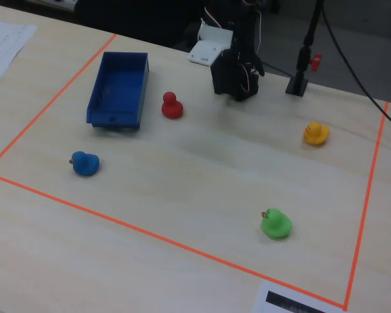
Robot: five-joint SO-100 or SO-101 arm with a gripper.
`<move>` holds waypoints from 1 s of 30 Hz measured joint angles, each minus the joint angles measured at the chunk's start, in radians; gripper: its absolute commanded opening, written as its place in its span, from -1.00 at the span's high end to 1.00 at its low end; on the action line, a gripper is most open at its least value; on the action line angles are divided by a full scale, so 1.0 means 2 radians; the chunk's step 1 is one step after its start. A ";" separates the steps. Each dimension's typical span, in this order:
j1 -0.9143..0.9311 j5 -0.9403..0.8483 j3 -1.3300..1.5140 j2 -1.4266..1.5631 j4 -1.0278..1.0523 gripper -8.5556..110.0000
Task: Grasp yellow duck and put it into box.
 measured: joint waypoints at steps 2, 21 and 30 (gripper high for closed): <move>-0.035 0.027 -0.015 -0.060 0.003 -0.24; -0.397 0.361 -0.021 -0.328 -0.093 -0.20; -0.459 0.439 -0.084 -0.433 -0.129 -0.19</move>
